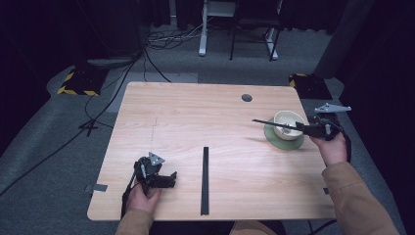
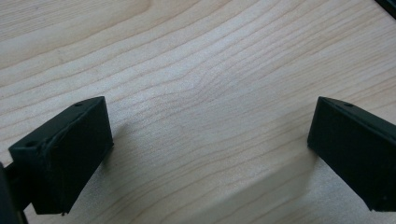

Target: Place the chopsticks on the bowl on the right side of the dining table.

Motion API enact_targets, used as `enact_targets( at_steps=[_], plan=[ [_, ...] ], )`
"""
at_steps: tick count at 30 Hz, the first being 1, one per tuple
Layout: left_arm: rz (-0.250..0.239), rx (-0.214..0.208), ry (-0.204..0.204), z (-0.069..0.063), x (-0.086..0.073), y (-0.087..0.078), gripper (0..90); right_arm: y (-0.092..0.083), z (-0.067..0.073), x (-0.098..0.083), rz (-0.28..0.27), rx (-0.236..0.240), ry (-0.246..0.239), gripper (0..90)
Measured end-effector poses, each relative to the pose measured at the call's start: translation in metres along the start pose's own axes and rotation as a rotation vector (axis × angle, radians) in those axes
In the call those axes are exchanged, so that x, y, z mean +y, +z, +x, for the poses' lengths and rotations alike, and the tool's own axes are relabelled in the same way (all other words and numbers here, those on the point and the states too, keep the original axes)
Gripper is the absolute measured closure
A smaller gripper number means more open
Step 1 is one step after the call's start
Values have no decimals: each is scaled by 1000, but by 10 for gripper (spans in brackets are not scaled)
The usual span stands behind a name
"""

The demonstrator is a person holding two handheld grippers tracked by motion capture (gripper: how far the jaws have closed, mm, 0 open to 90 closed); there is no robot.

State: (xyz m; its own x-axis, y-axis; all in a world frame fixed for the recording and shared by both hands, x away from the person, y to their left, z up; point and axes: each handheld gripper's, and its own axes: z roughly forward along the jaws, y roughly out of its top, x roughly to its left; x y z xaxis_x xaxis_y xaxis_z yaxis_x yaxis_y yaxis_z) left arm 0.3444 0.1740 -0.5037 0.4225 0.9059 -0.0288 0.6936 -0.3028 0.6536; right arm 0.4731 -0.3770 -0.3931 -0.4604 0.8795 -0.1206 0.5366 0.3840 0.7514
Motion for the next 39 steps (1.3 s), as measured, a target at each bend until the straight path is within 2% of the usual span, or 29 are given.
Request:
enact_targets(
  at_steps=[3,6,7,8,9,13,20,22,25,31,32,33,34,36,37,38,39],
  plan=[
    [-1,6,2,0,0,0,2,3,1,-5,17,11,-11,372],
    [-5,6,1,0,0,1,2,11,9,-8,42,-5,-57,365],
    [-5,6,1,0,0,1,2,11,9,-8,42,-5,-57,365],
    [-5,6,1,0,0,1,2,16,10,-9,60,-57,-91,366],
    [-5,6,1,0,0,1,2,17,8,-10,66,-75,-91,367],
    [-4,6,1,0,0,1,2,24,-2,-13,92,-107,-66,371],
    [-4,6,1,0,0,1,2,31,-18,-15,93,-161,-32,381],
    [-4,6,1,0,0,1,2,32,-20,-15,93,-163,-25,380],
    [-4,5,1,0,0,1,2,33,-26,-14,90,-161,10,380],
    [-4,6,1,0,0,1,2,22,-34,-12,38,-146,55,387],
    [-4,5,1,0,0,1,2,17,-40,-11,27,-156,83,388],
    [-4,5,1,0,0,1,2,17,-40,-11,27,-156,83,388],
    [-4,5,1,0,0,1,2,14,-48,-12,18,-169,104,388],
    [-4,7,2,0,0,1,2,11,-54,-14,16,-177,134,388],
    [-4,7,2,0,0,1,2,11,-54,-14,16,-177,134,388],
    [-1,3,0,0,0,0,3,10,-60,-16,12,-190,159,388],
    [-1,3,0,0,0,0,3,10,-60,-16,12,-190,159,388]
  ],
)
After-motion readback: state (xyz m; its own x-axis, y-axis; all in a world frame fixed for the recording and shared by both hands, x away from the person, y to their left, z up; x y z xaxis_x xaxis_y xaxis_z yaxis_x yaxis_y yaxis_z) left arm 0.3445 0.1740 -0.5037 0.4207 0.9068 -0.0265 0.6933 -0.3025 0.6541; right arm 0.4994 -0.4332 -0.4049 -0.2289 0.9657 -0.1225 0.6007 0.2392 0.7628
